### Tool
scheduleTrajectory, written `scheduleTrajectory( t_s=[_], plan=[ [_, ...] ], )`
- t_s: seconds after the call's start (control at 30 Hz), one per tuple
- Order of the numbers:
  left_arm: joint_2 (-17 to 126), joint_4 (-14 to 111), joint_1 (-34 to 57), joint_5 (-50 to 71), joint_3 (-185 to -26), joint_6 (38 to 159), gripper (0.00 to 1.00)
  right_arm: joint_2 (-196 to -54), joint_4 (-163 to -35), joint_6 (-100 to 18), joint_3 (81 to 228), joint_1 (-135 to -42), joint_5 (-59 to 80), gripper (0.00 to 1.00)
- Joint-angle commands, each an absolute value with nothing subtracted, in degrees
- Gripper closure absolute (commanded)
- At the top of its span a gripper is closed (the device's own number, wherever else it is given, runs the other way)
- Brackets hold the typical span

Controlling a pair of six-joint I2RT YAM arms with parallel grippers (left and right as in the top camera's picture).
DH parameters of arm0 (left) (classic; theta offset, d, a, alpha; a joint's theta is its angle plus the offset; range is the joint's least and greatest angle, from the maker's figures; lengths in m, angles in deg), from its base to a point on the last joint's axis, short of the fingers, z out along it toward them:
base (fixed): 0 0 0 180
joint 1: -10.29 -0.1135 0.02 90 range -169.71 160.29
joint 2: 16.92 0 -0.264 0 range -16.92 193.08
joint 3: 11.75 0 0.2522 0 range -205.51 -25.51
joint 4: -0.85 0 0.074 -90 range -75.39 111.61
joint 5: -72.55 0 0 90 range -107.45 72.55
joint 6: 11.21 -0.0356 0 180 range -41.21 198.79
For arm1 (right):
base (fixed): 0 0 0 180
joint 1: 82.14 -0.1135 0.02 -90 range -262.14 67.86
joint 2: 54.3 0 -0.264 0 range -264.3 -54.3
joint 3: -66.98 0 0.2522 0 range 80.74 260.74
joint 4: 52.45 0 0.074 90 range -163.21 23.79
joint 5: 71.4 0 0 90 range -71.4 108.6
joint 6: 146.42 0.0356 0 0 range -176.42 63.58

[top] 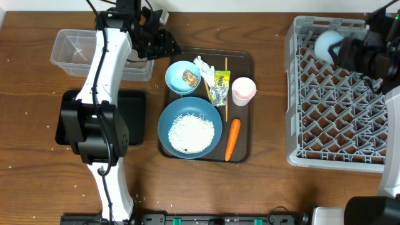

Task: Sort waste into correct bins and load items into the dishwasher rack
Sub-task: 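Carry the blue cup with the right gripper into the dish rack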

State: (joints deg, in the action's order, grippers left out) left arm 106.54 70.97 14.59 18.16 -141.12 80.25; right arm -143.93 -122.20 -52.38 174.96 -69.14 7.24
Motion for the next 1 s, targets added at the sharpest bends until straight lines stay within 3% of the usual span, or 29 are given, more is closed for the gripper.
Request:
scheduleTrajectory(
  t_s=[0.0, 0.53, 0.97],
  plan=[
    [107.4, 71.4, 14.7, 16.3, -139.8, 79.9, 0.56, -144.6, -125.8, -55.1, 175.5, -69.8, 14.1, 0.69],
    [107.4, 71.4, 14.7, 16.3, -138.3, 79.9, 0.55, -152.3, -143.4, -55.8, 175.5, -78.5, 20.6, 0.68],
    [107.4, 71.3, 14.7, 13.9, -136.3, 79.9, 0.56, -155.5, -150.8, -54.7, 175.5, -79.1, 23.1, 0.71]
  ],
)
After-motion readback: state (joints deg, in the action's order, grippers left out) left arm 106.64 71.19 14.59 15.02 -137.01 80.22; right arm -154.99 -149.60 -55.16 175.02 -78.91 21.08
